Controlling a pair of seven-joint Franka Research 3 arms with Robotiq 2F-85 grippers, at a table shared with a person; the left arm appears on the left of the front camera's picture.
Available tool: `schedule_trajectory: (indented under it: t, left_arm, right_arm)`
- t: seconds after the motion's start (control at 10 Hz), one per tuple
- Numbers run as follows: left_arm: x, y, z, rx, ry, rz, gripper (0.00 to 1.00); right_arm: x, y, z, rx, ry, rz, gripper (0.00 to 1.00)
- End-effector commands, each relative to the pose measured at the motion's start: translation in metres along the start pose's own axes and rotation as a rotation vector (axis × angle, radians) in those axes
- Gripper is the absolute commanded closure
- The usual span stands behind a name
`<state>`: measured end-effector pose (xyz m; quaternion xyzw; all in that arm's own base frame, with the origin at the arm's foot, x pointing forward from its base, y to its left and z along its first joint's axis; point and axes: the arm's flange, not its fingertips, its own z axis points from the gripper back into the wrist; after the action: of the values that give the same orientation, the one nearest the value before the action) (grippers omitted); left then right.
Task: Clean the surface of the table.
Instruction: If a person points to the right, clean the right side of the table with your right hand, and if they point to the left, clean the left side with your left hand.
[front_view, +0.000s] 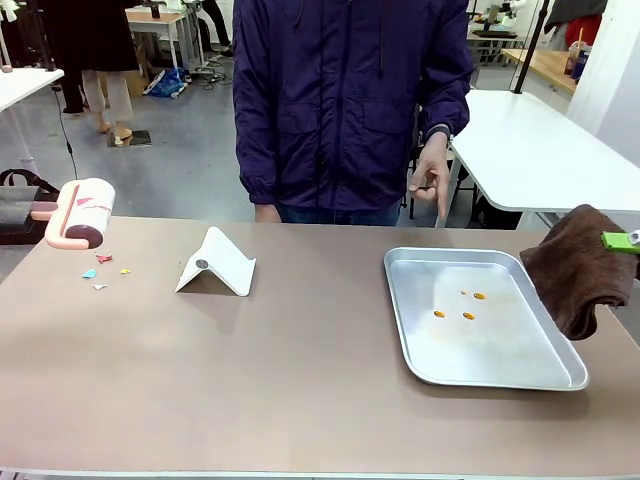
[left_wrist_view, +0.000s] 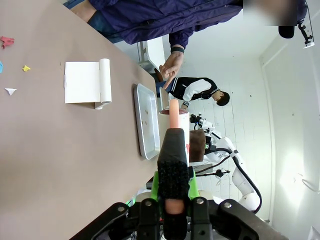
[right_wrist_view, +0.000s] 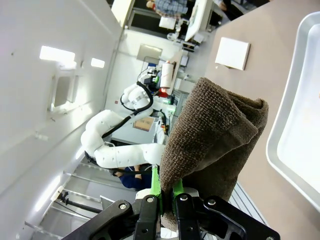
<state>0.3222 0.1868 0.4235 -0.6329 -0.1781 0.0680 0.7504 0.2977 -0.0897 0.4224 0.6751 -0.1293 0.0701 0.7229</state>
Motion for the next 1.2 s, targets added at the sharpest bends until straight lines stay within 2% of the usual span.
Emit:
schedule_trajectory:
  t: [0.0, 0.1, 0.3, 0.4, 0.6, 0.8, 1.1]
  left_arm:
    - [-0.005, -0.004, 0.002, -0.01, 0.002, -0.013, 1.0]
    - [-0.005, -0.004, 0.002, -0.01, 0.002, -0.013, 1.0]
    - [-0.005, -0.004, 0.002, -0.01, 0.002, -0.013, 1.0]
    - [-0.005, -0.004, 0.002, -0.01, 0.002, -0.013, 1.0]
    - [-0.005, -0.004, 0.002, -0.01, 0.002, -0.013, 1.0]
    - [-0.005, -0.004, 0.002, -0.01, 0.002, -0.013, 1.0]
    - [-0.005, -0.004, 0.002, -0.01, 0.002, -0.013, 1.0]
  right_arm:
    - [0.018, 0.001, -0.012, -0.155, 0.036, -0.015, 0.9]
    - [0.028, 0.001, -0.02, -0.263, 0.055, -0.015, 0.9]
    - [0.049, 0.001, -0.037, -0.586, 0.027, -0.097, 0.9]
    - [0.062, 0.001, -0.051, -0.785, 0.06, -0.123, 0.9]
    - [0.081, 0.001, -0.074, -0.957, 0.166, -0.136, 0.9]
    - [0.096, -0.007, -0.092, -1.207, 0.191, -0.214, 0.9]
    - [0.12, -0.025, -0.104, -1.373, 0.212, -0.182, 0.9]
